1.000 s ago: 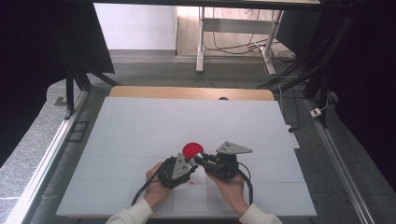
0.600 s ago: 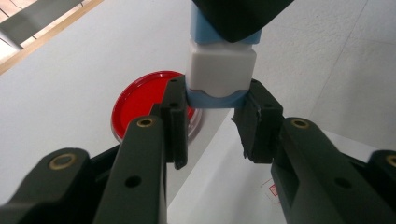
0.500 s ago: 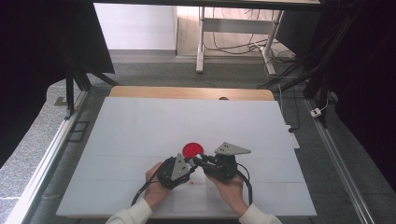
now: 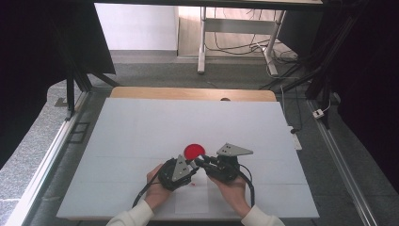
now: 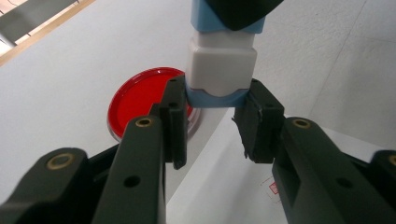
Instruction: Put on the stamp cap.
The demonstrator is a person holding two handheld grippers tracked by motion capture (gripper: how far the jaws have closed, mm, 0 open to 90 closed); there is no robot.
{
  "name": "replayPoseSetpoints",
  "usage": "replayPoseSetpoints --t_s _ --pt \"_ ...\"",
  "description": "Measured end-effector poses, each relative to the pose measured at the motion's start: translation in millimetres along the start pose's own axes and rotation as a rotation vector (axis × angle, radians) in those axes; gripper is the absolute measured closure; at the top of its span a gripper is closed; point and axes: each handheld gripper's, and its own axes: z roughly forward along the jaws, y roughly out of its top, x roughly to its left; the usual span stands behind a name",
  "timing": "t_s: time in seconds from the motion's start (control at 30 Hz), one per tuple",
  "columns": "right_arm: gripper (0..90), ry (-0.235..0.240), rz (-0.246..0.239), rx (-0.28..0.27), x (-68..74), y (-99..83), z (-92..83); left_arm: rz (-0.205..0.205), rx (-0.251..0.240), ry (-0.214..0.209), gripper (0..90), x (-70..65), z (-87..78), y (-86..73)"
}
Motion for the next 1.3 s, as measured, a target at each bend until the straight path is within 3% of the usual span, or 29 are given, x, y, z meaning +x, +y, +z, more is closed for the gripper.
replayPoseSetpoints --t_s 0.33,0.63,0.77,1.0,1.3 --pt "75.1 0.003 -0.007 0.000 -0.2 -0.4 0.1 -0.010 0.012 -0.016 60.5 2.1 1.0 -0.8" --pt "75.1 0.001 -0.008 -0.002 -1.8 0.0 -1.2 -0.041 0.044 -0.058 55.0 5.1 0.6 -1.9" --pt "75.1 -0.002 -0.018 -0.002 -3.0 0.2 -1.7 -0.081 0.059 -0.081 51.8 7.1 -2.1 -1.5" --pt "75.1 -0.010 -0.031 -0.003 -6.2 1.4 -3.1 -0.109 0.090 -0.119 45.6 13.0 -10.0 -2.9" --pt "75.1 -0.023 -0.073 0.003 -11.7 5.1 -7.1 -0.163 0.091 -0.127 40.6 28.4 -27.6 -9.1"
